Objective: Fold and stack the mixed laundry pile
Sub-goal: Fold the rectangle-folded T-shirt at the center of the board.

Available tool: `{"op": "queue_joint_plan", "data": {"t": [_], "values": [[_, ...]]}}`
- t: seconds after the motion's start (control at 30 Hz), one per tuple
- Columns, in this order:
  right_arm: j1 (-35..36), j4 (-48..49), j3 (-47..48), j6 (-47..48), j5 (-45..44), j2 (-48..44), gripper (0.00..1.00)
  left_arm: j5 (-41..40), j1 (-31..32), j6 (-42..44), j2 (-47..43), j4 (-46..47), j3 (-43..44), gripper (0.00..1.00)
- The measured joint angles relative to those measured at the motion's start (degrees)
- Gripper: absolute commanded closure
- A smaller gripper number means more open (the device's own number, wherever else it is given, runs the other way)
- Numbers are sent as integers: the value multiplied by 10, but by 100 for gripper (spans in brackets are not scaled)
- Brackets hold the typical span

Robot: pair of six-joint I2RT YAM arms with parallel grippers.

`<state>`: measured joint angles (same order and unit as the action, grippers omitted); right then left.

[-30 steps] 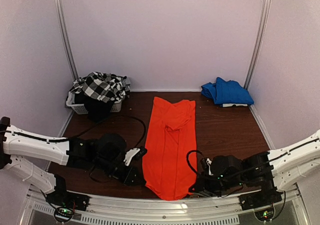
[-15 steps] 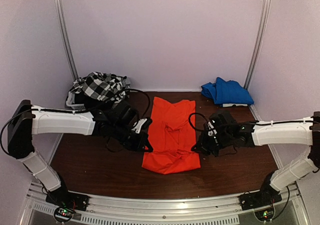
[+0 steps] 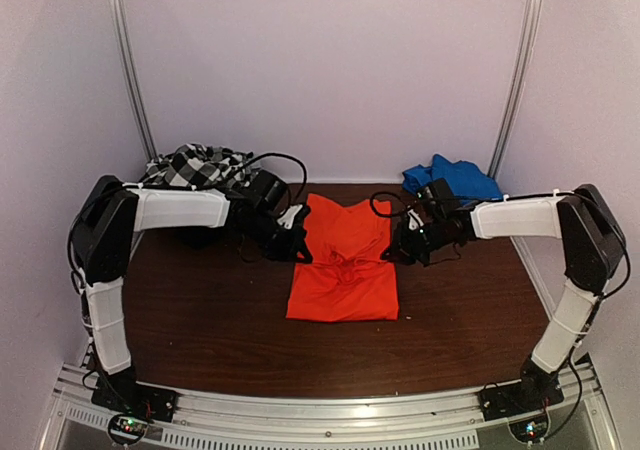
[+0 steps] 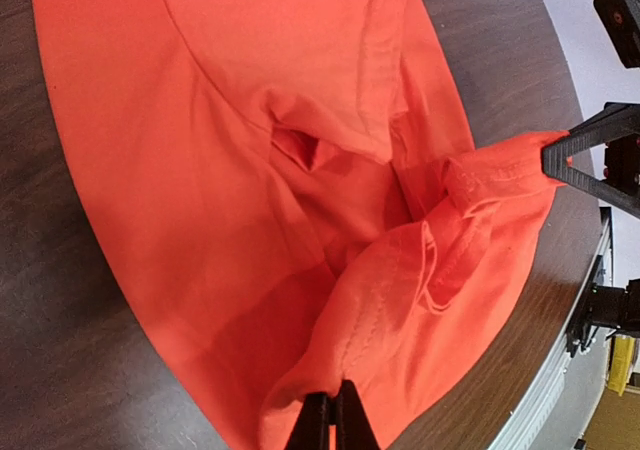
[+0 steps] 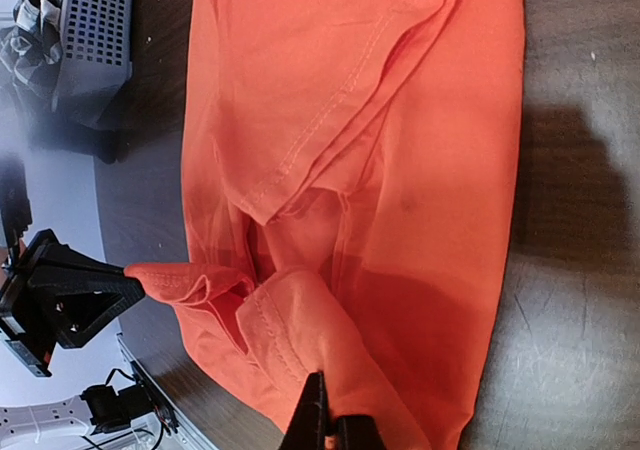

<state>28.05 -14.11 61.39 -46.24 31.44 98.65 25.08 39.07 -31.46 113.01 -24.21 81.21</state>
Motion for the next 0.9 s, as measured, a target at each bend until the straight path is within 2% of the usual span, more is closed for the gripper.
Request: {"op": "queue_joint_plan", "data": {"t": [0.27,0.9], "values": [[-22,2,42,33,32,67,100,9,-26,12,48,-5,31,100],[-57,16,84,54,61,104,100,15,-57,45,88,-12,94,100]]}}
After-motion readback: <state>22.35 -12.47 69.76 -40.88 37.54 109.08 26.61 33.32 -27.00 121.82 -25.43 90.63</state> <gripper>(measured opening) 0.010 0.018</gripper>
